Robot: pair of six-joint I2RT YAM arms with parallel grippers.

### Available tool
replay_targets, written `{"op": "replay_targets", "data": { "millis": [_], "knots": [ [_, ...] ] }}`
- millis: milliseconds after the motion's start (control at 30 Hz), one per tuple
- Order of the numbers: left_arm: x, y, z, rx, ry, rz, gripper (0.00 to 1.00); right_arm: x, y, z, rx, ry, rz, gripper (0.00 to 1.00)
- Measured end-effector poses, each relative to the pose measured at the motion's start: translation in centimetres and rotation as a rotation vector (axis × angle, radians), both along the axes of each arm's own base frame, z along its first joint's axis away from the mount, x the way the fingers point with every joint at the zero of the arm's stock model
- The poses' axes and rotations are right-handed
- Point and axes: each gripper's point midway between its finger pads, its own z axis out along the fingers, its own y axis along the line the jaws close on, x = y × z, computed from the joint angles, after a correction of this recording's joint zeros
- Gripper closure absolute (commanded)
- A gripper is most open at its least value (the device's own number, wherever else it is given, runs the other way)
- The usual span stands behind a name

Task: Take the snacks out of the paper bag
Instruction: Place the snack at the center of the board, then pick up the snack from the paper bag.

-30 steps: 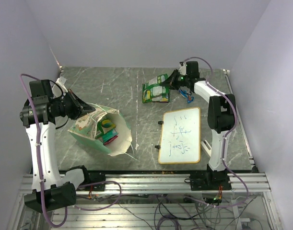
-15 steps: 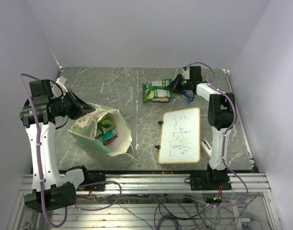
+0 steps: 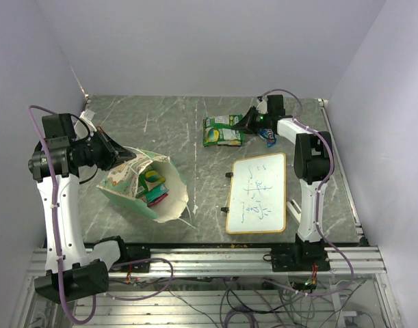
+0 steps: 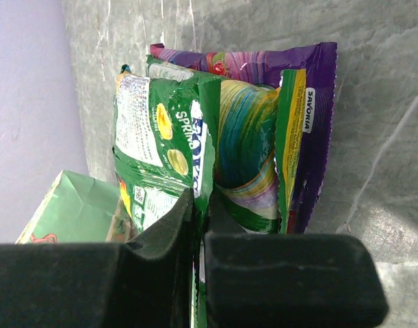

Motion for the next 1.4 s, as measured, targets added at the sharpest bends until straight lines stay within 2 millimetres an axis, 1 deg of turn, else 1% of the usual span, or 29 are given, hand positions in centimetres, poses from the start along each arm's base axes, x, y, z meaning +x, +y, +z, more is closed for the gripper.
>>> {"op": "replay_targets", "data": {
  "millis": [33, 67, 100, 200, 233, 267, 333, 400, 433, 500, 567, 600, 633, 667, 700, 733, 800, 833, 867, 900, 933, 967, 1000, 1067, 1100, 1133, 1200, 1300, 1400],
  "knots": [
    [0.0, 0.0, 0.0, 0.0, 0.0, 0.0, 0.93, -0.1, 0.0, -0.1, -0.002, 0.0, 0.002, 0.97],
    [0.0, 0.0, 0.0, 0.0, 0.0, 0.0, 0.93, -0.1, 0.0, -0.1, -0.005, 0.0, 0.005, 0.91],
    [0.0, 0.0, 0.0, 0.0, 0.0, 0.0, 0.93, -0.1, 0.0, -0.2, -0.009, -0.001, 0.008, 0.83],
    [0.0, 0.0, 0.0, 0.0, 0.001, 0.0, 0.93, -0.5, -0.6, -0.3, -0.032, -0.002, 0.023, 0.51],
    [0.0, 0.0, 0.0, 0.0, 0.0, 0.0, 0.93, -0.7, -1.0, -0.3, -0.046, 0.002, 0.028, 0.42],
    [0.0, 0.0, 0.0, 0.0, 0.0, 0.0, 0.93, -0.8, -1.6, -0.1, -0.066, -0.001, 0.03, 0.36],
    [-0.1, 0.0, 0.0, 0.0, -0.002, -0.001, 0.93, -1.2, -3.0, 0.7, -0.116, -0.012, 0.026, 0.29],
    [-0.1, 0.0, 0.0, 0.001, -0.004, -0.001, 0.93, -1.6, -5.1, 2.8, -0.183, -0.049, 0.011, 0.29],
    [-0.1, 0.0, 0.1, 0.001, -0.008, -0.001, 0.93, -1.8, -6.1, 4.3, -0.218, -0.08, 0.003, 0.29],
    [-0.2, -0.1, 0.0, 0.002, -0.009, -0.001, 0.93, -2.4, -7.7, 8.0, -0.274, -0.161, -0.011, 0.29],
    [-0.3, -0.1, -0.2, 0.0, -0.006, 0.0, 0.93, -3.3, -7.8, 11.4, -0.302, -0.246, -0.008, 0.29],
    [-0.4, -0.1, -0.3, 0.0, -0.004, 0.0, 0.93, -4.1, -7.1, 13.0, -0.312, -0.291, 0.006, 0.29],
    [-0.5, -0.1, -0.4, -0.001, -0.003, 0.0, 0.93, -5.2, -5.8, 14.4, -0.323, -0.338, 0.034, 0.28],
    [-0.5, -0.1, -0.4, -0.001, -0.002, 0.0, 0.93, -6.2, -4.2, 15.3, -0.33, -0.378, 0.069, 0.28],
    [-0.5, -0.1, -0.4, -0.001, -0.002, 0.0, 0.93, -7.6, -1.9, 16.1, -0.34, -0.435, 0.122, 0.28],
    [-0.5, -0.1, -0.4, -0.001, -0.002, 0.0, 0.93, -9.4, 1.0, 16.8, -0.346, -0.497, 0.191, 0.28],
    [-0.5, -0.1, -0.4, 0.001, -0.002, -0.001, 0.93, -14.2, 7.2, 17.7, -0.335, -0.65, 0.368, 0.28],
    [-0.6, -0.1, -0.4, 0.001, -0.001, -0.002, 0.93, -16.4, 9.4, 17.9, -0.317, -0.719, 0.448, 0.28],
    [-0.7, -0.2, -0.4, 0.002, 0.0, -0.004, 0.93, -19.3, 11.6, 18.1, -0.299, -0.815, 0.544, 0.29],
    [-0.7, -0.2, -0.5, 0.003, 0.001, -0.005, 0.93, -22.3, 13.2, 18.2, -0.273, -0.917, 0.646, 0.29],
    [-0.8, -0.2, -0.5, 0.004, 0.001, -0.006, 0.93, -25.4, 14.3, 18.2, -0.251, -1.036, 0.754, 0.3],
    [-0.9, -0.2, -0.5, 0.004, 0.002, -0.006, 0.93, -27.1, 14.8, 18.2, -0.237, -1.118, 0.819, 0.31],
    [-1.1, -0.2, -0.5, 0.005, 0.002, -0.008, 0.93, -29.1, 15.4, 18.5, -0.232, -1.25, 0.896, 0.33],
    [-1.4, -0.3, -0.4, 0.007, -0.002, -0.009, 0.93, -31.6, 16.6, 18.7, -0.235, -1.453, 0.999, 0.38],
    [-1.5, -0.3, -0.3, 0.008, -0.006, -0.009, 0.93, -32.5, 17.4, 18.7, -0.24, -1.539, 1.046, 0.4],
    [-1.6, -0.4, -0.2, 0.008, -0.011, -0.009, 0.93, -33.2, 18.4, 18.5, -0.246, -1.614, 1.087, 0.4],
    [-1.8, -0.5, 0.1, 0.007, -0.023, -0.013, 0.93, -34.3, 20.3, 17.5, -0.264, -1.722, 1.164, 0.42],
    [-2.1, -0.7, 0.4, 0.004, -0.036, -0.018, 0.93, -35.2, 22.9, 14.1, -0.311, -1.815, 1.28, 0.45],
    [-2.3, -0.7, 0.5, 0.004, -0.043, -0.019, 0.93, -35.3, 24.3, 11.1, -0.366, -1.86, 1.358, 0.48]
  ]
}}
